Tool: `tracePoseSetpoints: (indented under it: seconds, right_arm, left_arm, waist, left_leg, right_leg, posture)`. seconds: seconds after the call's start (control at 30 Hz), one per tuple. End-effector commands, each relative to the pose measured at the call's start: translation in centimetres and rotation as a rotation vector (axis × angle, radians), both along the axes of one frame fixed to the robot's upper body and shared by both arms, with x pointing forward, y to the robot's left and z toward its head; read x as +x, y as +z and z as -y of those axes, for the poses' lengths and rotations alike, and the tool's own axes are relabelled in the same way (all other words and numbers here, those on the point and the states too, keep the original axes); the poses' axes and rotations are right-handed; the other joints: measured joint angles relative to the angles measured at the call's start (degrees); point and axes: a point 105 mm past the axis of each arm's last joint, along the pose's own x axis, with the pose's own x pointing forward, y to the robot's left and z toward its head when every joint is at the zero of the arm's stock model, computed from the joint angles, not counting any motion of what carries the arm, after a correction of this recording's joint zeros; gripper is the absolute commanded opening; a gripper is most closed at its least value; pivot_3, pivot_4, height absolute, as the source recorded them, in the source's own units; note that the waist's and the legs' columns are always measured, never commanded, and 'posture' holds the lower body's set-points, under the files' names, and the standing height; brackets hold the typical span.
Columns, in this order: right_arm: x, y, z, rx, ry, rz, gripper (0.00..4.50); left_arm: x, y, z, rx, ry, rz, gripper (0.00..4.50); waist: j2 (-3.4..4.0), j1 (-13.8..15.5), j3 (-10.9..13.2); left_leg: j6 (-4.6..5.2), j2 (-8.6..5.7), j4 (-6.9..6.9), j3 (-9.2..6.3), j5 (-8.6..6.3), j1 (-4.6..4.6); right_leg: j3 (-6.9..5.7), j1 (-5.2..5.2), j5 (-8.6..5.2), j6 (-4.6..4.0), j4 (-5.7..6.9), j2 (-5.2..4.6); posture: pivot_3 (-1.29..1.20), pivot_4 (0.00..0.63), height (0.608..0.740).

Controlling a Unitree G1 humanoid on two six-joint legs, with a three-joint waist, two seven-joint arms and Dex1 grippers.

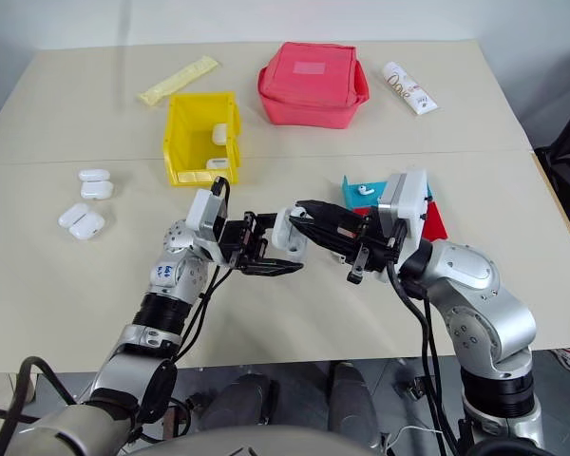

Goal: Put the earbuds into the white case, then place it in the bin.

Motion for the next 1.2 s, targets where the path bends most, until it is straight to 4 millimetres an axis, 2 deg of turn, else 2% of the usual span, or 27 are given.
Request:
tracePoseSetpoints:
  seconds: [0.03,0.43,0.73,1.17,1.2]
  right_arm:
    - [0.1,-0.8,-0.1,-0.048,0.008,0.010,0.48]
    - [-0.9,-2.8,0.4,-0.139,0.047,-0.065,0.48]
    - [-2.3,-2.5,-0.1,-0.152,0.131,-0.036,0.48]
    - [-1.3,-1.8,-0.1,-0.228,0.113,-0.004,0.48]
    - [-1.1,-1.6,-0.1,-0.229,0.109,0.004,0.83]
  left_arm:
    - [-0.8,1.9,0.2,-0.031,-0.076,0.107,2.72]
    - [0.0,2.2,0.2,-0.059,-0.027,0.134,2.72]
    - [0.3,1.9,0.6,-0.076,-0.007,0.134,2.72]
    - [-0.1,0.8,1.1,-0.070,-0.032,0.112,2.72]
    - [-0.2,0.7,1.2,-0.068,-0.035,0.110,2.72]
  waist:
    - [0.00,-0.02,0.00]
    - [0.00,0.04,0.00]
    - [0.00,0.13,0.00]
    - [0.00,0.17,0.00]
    - [0.00,0.18,0.00]
  left_leg:
    - [0.00,0.00,0.00,0.00,0.00,-0.01]
    - [0.00,0.00,0.00,0.00,0.00,0.00]
    - [0.00,0.01,0.00,0.00,0.00,-0.01]
    - [0.00,0.00,0.01,0.00,0.00,-0.02]
    - [0.00,0.00,0.01,0.00,0.00,-0.01]
  right_leg:
    - [0.00,-0.01,0.00,0.00,0.00,0.00]
    - [0.00,0.00,0.00,0.00,0.00,0.00]
    - [0.00,0.00,0.00,0.00,-0.03,-0.01]
    - [0.00,0.00,0.00,0.00,-0.04,-0.02]
    - [0.00,0.00,0.00,0.00,-0.05,-0.02]
  posture:
    - [0.00,0.150,0.740]
    - [0.00,0.150,0.740]
    - [0.00,0.150,0.740]
    - [0.00,0.150,0.740]
    - [0.00,0.150,0.740]
